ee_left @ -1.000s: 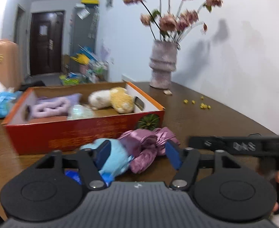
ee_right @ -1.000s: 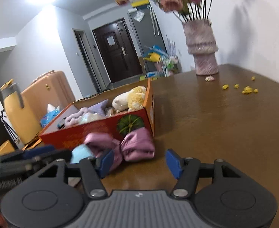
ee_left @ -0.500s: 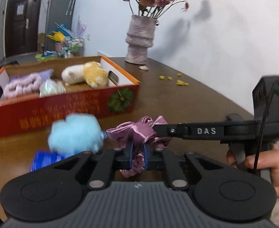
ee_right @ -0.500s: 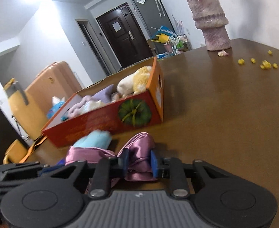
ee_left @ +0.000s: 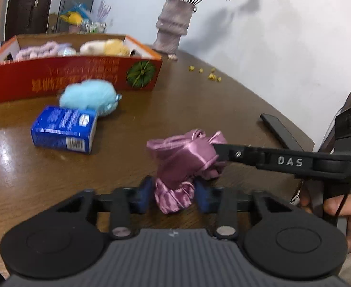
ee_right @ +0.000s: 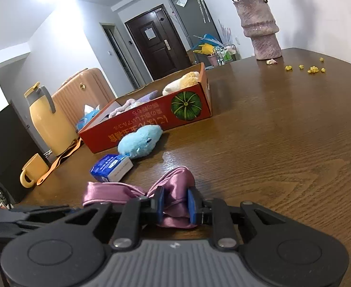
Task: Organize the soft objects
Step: 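Close both grippers on the pink satin scrunchie and lift it, then carry the pink scrunchie into the box and open both grippers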
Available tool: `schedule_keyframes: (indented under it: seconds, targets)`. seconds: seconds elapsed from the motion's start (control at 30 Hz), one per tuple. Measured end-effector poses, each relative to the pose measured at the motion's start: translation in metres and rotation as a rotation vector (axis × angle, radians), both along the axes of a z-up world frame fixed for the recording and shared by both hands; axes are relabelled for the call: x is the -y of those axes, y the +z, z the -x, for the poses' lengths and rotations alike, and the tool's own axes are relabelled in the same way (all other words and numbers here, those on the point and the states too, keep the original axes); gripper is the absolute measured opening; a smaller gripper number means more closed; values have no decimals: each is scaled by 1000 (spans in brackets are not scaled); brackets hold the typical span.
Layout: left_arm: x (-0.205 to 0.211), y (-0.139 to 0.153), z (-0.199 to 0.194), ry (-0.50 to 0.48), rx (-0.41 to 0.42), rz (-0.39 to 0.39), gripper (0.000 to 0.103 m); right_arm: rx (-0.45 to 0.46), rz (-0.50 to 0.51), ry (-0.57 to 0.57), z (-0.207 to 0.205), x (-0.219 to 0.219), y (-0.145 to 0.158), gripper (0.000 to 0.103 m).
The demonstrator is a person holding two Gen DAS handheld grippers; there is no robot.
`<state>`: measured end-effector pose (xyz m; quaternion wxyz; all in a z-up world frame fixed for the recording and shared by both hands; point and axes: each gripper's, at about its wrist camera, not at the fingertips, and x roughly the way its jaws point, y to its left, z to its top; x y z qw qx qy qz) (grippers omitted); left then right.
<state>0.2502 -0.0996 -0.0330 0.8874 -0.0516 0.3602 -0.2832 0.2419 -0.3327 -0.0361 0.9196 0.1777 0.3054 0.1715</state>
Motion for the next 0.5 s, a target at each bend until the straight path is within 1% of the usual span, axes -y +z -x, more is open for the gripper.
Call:
schedule_keyframes:
  seconds: [0.03,0.1,0.17,0.27,0.33,0.4,0.43,0.5]
  targets:
    - [-1,0,1,4,0,4,30,1,2,-2,0,0,0,19]
    - [-3,1,3,1,7,12,23,1,-1,-2,1,0,0,18]
    - [-5,7,2,-8,20,24,20,3,-19,-3,0,2,2,16]
    - [-10,32,-10,-27,81,63,20,51,-38,-8,-8,3,18,15]
    - [-15,53,-26,-26,130,90,20,115,-53,-11,-22,4,41,15]
    - [-22,74,-52,-15,179,121,20,184,-48,-14,-45,2,67,15]
    - [-25,82,-67,8,185,131,20,203,-45,-19,-58,-1,76,15]
    - [-28,91,-106,39,167,132,20,210,-38,-25,-96,-9,90,15]
